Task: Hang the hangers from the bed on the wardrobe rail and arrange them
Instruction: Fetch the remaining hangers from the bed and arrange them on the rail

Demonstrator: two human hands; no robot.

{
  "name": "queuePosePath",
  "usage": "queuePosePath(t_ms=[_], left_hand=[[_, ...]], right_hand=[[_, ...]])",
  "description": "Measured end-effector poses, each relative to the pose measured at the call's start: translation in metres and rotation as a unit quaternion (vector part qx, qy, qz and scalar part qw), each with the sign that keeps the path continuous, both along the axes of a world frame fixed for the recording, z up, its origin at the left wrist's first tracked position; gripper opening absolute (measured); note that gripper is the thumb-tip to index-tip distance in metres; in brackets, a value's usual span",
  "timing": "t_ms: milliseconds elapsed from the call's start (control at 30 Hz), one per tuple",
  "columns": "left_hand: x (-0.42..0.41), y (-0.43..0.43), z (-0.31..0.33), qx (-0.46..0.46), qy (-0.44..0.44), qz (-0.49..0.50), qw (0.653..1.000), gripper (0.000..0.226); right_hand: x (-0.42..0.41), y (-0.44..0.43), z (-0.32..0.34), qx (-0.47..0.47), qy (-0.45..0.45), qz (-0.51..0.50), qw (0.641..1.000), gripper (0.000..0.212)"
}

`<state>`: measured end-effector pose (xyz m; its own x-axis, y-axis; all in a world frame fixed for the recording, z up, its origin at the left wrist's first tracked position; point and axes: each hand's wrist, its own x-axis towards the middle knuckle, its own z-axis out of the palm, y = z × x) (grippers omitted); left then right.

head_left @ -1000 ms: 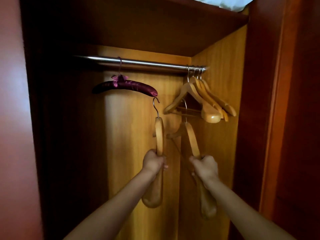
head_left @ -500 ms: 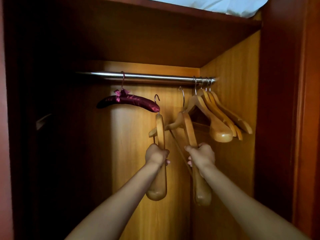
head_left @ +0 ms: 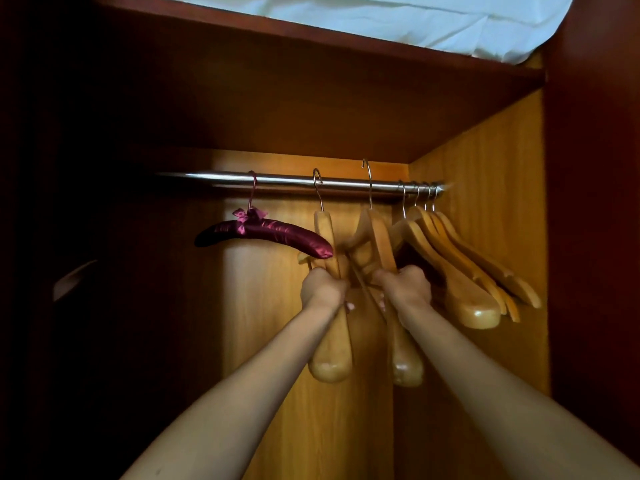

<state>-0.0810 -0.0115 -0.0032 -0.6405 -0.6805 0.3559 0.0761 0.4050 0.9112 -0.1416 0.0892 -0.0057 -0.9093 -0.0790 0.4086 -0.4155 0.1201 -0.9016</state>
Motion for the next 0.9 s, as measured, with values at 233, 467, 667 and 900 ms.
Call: queuePosePath(t_ms=[233, 467, 667, 900], left_hand=[[0.006, -0.001, 0.021, 0.012, 0.021, -0.028, 0.999, 0.013], [0.003, 0.002, 0.048, 0.016, 0.004, -0.061, 0.998, 0.017], [0.008, 0.002, 0.065, 0.046, -0.017, -0.104, 0.993, 0.025], [0.014, 0.003, 0.074, 0.066, -0.010, -0.149, 0.986, 0.028]], right_hand=[[0.001, -0.006, 0.015, 0.001, 0.012, 0.027, 1.000, 0.022], [-0.003, -0.007, 0.040, 0.007, -0.001, 0.058, 0.998, 0.023], [-0.016, -0.006, 0.052, 0.003, -0.041, 0.074, 0.996, 0.019], [-0.026, -0.007, 0.056, 0.026, -0.074, 0.079, 0.994, 0.012]])
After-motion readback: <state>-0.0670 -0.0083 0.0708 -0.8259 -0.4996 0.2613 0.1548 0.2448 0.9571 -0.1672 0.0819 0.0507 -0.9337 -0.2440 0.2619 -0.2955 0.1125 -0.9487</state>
